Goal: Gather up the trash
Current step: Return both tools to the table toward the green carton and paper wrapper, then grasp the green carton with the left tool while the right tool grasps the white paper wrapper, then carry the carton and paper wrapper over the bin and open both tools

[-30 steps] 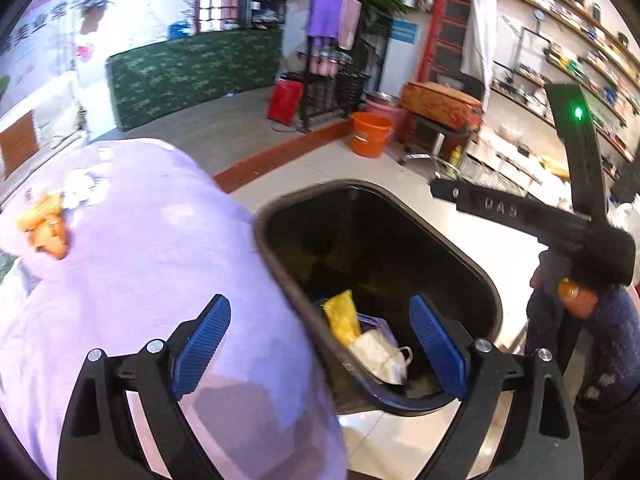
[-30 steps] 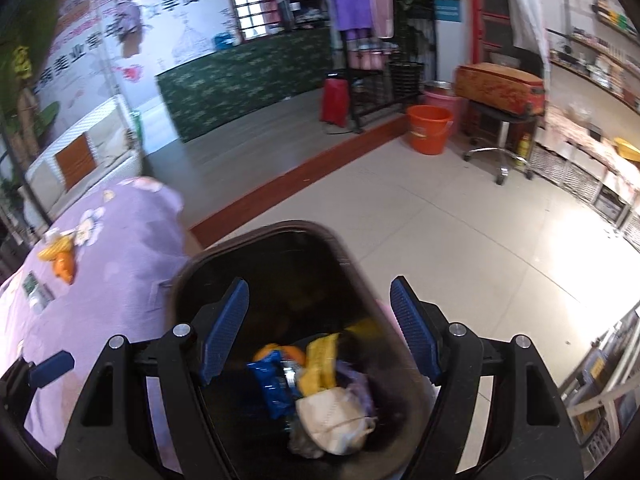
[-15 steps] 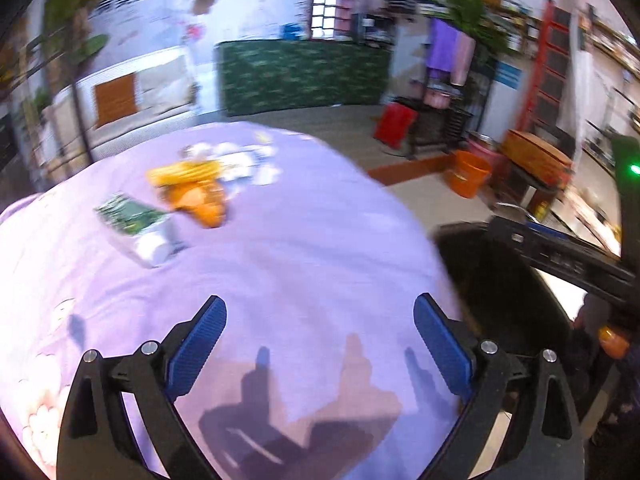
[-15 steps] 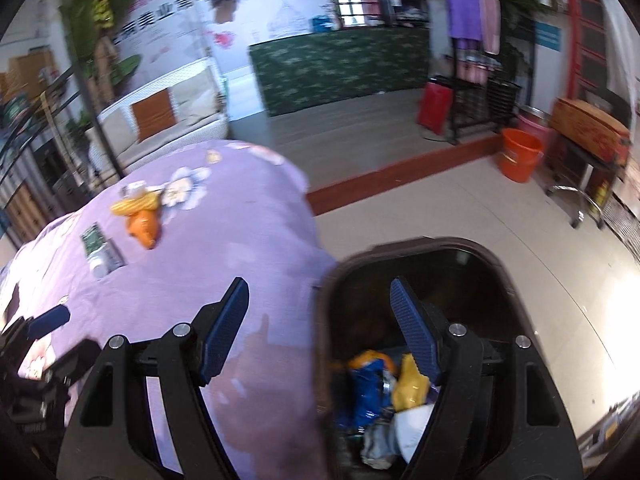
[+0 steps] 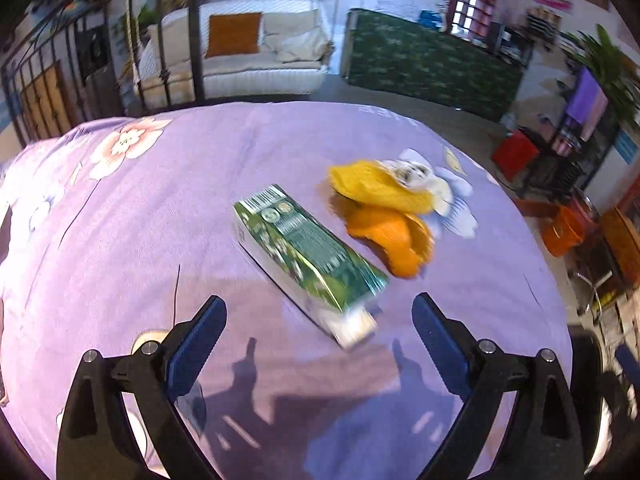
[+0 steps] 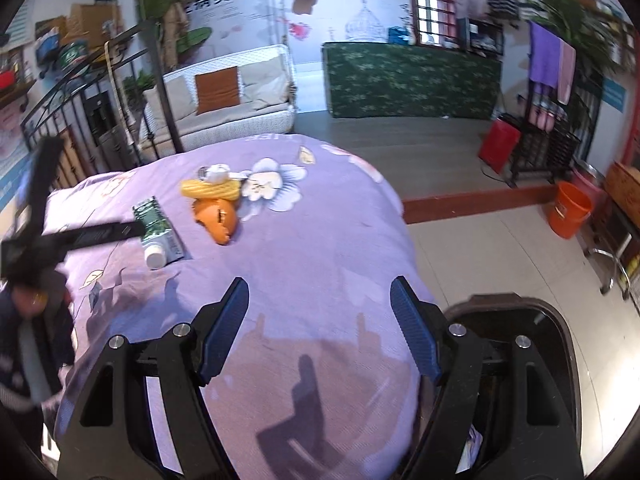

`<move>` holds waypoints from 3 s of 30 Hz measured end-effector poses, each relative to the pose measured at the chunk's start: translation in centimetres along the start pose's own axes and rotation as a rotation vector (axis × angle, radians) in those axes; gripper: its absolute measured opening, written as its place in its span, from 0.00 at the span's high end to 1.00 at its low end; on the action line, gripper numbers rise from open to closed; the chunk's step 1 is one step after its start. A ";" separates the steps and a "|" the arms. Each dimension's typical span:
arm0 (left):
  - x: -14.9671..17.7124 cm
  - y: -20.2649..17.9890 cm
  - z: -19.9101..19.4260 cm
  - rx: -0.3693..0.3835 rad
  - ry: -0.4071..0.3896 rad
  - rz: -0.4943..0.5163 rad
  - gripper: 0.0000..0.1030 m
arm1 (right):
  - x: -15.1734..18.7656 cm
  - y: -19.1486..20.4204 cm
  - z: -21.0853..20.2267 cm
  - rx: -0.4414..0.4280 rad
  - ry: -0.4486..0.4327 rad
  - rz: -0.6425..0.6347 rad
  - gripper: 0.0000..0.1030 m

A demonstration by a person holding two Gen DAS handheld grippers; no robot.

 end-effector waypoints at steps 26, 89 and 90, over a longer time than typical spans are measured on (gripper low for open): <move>-1.1 1.6 5.4 0.107 0.148 -0.116 0.50 | -9.0 10.6 14.2 -0.178 0.062 -0.111 0.29; 10.2 -17.2 -10.8 0.471 -0.093 0.295 0.54 | 6.1 -11.6 -6.7 0.140 0.011 0.211 0.68; 10.5 -17.9 -10.9 0.479 -0.090 0.309 0.54 | 6.5 -12.2 -6.8 0.151 0.020 0.218 0.68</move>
Point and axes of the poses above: each gripper's, at about its wrist camera, not at the fingertips, and z roughly the way its jaws point, y to its left, x to its underside, the point moved 10 cm from there along z, roughly the way its jaws point, and after that the axes turned 4 degrees about -x, right-handed, at the moved point
